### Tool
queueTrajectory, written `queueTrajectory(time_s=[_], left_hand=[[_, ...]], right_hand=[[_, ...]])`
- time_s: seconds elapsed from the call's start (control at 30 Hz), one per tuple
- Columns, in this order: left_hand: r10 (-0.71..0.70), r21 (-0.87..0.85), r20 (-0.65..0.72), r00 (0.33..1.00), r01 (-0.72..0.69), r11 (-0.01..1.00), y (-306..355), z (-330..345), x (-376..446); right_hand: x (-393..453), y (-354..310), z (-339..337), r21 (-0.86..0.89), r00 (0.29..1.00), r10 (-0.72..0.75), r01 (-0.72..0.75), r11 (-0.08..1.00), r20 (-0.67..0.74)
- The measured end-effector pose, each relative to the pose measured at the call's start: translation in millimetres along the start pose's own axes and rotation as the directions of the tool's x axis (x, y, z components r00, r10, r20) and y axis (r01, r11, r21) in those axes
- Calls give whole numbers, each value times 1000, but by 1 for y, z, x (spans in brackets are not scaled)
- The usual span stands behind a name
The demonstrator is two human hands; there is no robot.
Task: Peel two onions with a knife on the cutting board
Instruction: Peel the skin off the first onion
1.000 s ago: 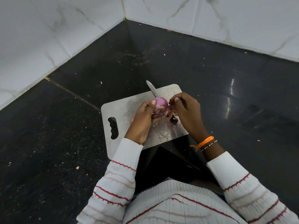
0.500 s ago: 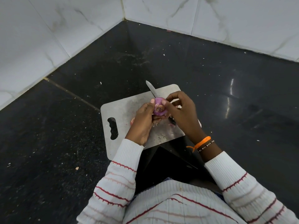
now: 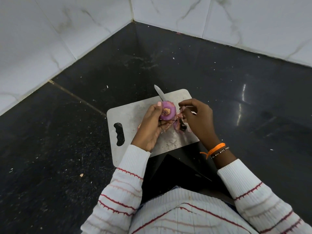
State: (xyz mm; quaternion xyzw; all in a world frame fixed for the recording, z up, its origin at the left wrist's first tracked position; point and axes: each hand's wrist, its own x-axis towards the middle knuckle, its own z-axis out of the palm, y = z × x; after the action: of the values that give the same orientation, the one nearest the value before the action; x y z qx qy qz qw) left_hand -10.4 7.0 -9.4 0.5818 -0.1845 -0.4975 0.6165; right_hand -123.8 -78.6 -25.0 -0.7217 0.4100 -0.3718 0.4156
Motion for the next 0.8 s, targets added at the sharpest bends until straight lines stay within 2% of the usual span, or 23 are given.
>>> queueTrajectory(time_s=[0.13, 0.5, 0.8], left_hand=[[32, 71, 7, 999, -32, 997, -1, 0, 0], [109, 267, -29, 994, -97, 959, -1, 2, 0], [109, 271, -1, 994, -105, 957, -7, 2, 3]], right_hand=[[-1, -13, 1, 65, 999, -35, 36, 997, -15], [-2, -16, 1, 38, 999, -30, 29, 999, 21], [1, -12, 0, -21, 999, -34, 34, 999, 37]])
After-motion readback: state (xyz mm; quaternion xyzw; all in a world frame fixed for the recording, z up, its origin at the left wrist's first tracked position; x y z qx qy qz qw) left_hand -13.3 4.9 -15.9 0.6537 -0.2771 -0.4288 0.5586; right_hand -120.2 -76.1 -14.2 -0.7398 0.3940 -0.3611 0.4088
